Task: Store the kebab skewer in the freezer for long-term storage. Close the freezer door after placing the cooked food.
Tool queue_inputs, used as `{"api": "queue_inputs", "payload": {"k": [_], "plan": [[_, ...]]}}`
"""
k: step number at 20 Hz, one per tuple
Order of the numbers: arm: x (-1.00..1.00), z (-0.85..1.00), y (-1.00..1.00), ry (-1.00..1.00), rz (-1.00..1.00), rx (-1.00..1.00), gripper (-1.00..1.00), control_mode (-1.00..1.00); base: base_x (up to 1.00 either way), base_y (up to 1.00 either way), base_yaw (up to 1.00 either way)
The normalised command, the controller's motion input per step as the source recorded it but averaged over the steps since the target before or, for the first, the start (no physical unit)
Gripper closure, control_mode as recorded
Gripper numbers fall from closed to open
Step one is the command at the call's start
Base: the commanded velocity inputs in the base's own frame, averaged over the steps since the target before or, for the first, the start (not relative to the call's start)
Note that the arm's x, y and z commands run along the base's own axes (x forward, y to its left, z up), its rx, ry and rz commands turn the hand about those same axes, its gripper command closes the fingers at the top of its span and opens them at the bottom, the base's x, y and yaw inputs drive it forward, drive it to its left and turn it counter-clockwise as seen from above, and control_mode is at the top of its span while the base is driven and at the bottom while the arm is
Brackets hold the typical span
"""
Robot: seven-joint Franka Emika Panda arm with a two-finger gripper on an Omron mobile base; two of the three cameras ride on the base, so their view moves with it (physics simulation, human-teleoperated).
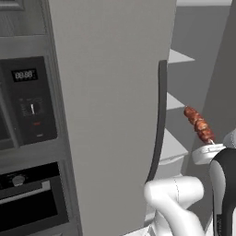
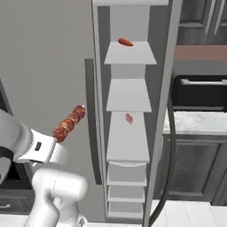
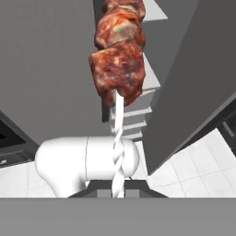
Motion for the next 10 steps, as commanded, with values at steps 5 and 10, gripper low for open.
{"api": "queue_inputs", "payload": {"k": [5,10], "plan": [[0.0,0.0,0.0,0.0,0.0,0.0,1.0,1.0,0.32,-0.25,0.0],[0.0,0.0,0.0,0.0,0.0,0.0,1.0,1.0,0.37,-0.29,0.0]]}}
